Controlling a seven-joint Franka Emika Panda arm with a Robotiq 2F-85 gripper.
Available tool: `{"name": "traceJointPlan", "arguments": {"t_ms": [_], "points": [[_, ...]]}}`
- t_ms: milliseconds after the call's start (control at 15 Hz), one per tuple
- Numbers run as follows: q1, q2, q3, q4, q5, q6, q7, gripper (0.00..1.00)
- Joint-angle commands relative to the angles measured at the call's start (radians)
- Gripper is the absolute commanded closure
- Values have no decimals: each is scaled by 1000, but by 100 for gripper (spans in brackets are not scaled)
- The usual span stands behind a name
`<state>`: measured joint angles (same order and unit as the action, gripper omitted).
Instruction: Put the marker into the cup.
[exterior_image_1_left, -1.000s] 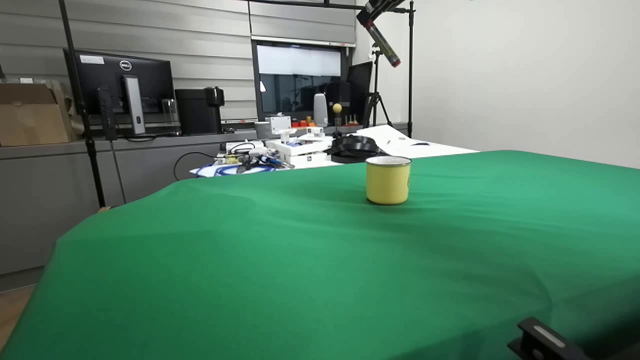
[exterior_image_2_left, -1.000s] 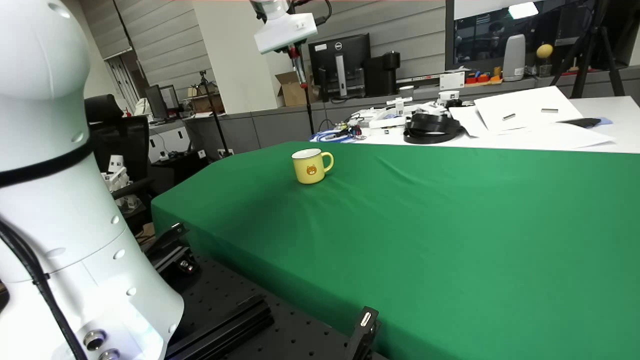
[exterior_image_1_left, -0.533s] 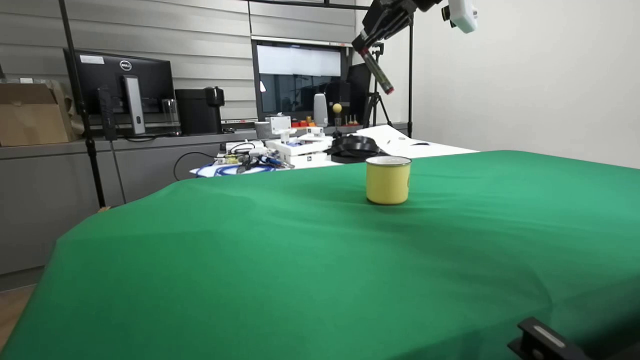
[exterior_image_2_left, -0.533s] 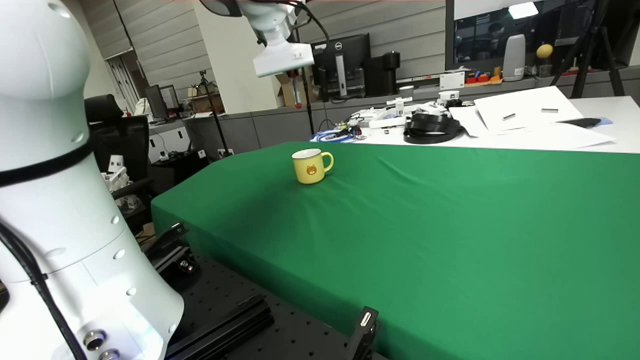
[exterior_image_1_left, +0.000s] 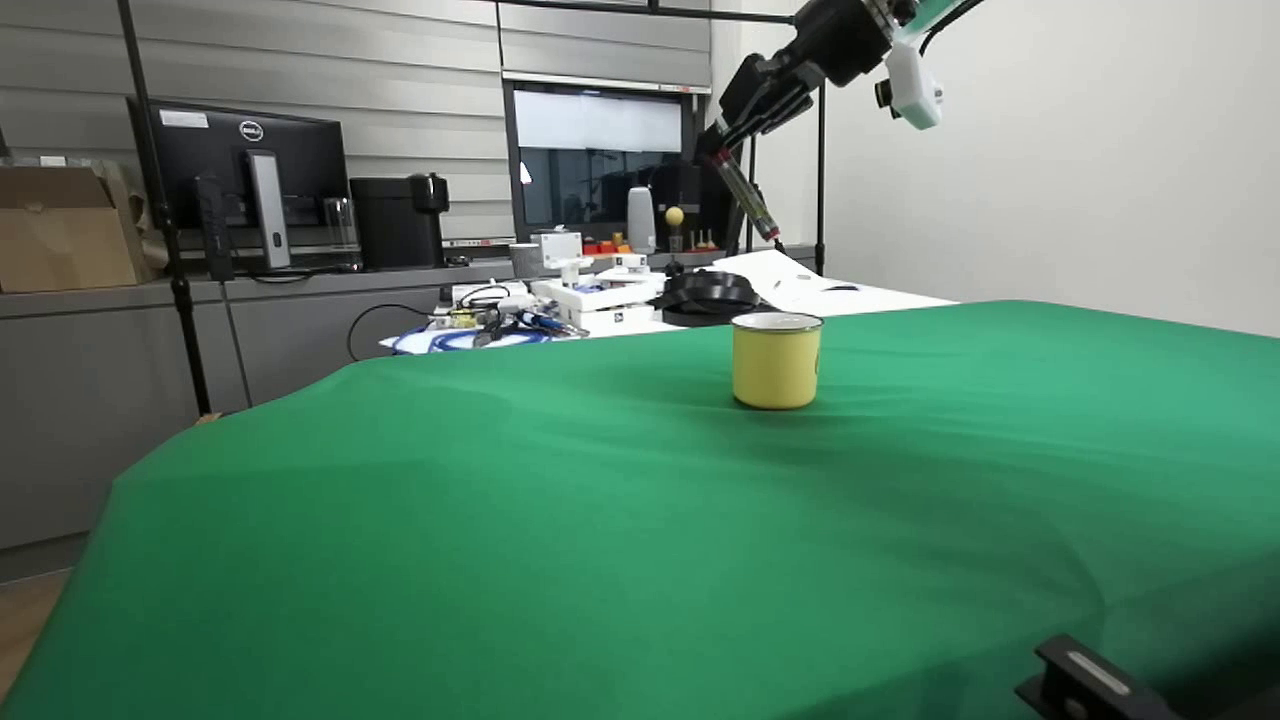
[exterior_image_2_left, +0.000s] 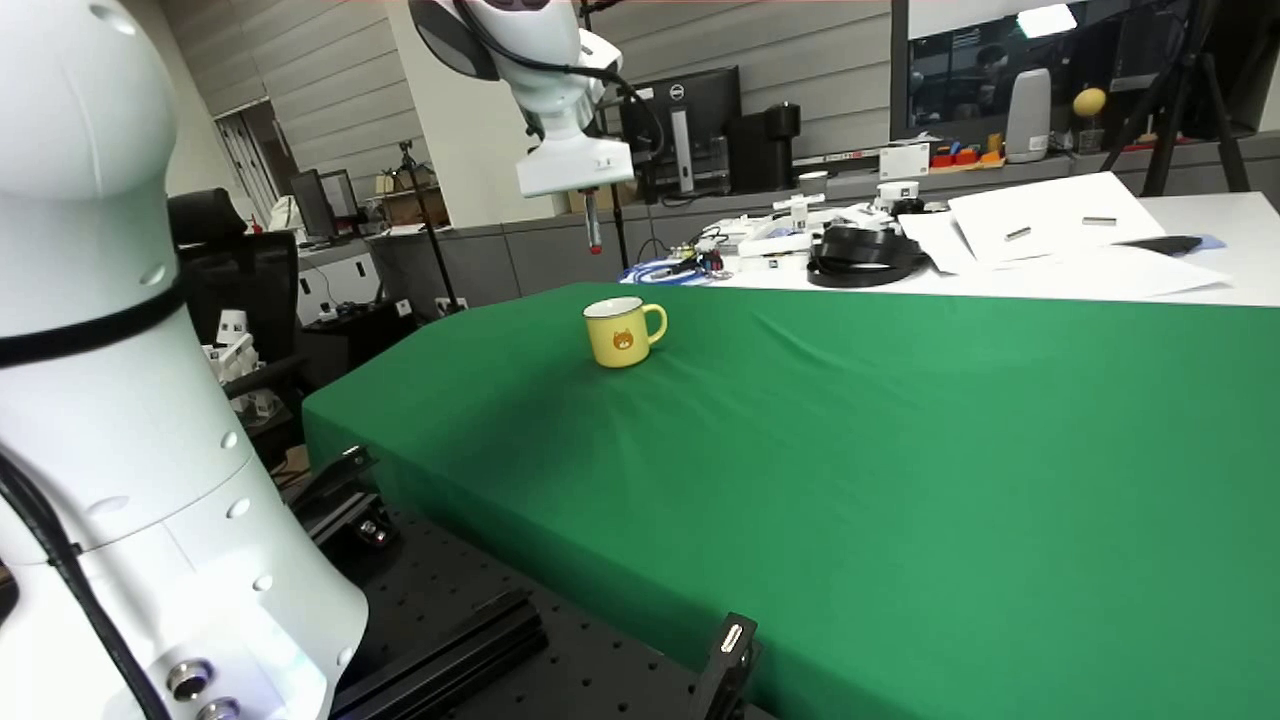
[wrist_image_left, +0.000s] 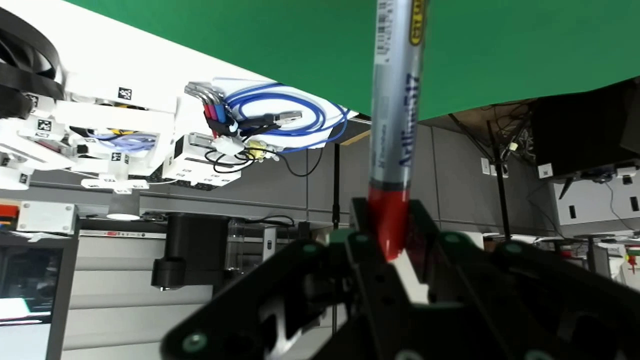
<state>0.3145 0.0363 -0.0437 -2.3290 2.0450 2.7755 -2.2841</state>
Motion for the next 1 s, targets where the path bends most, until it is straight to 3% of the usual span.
{"name": "traceJointPlan", "arguments": {"t_ms": [0,667,733,933], "points": [[-12,43,-14,8,82,-77,-121,95],[-51,116,-34,-27,107,-200,-196,95],[-98,119,9,-31,102,-201,-198,95],[-126,132,19,-49,110,-233,-220,95]]}}
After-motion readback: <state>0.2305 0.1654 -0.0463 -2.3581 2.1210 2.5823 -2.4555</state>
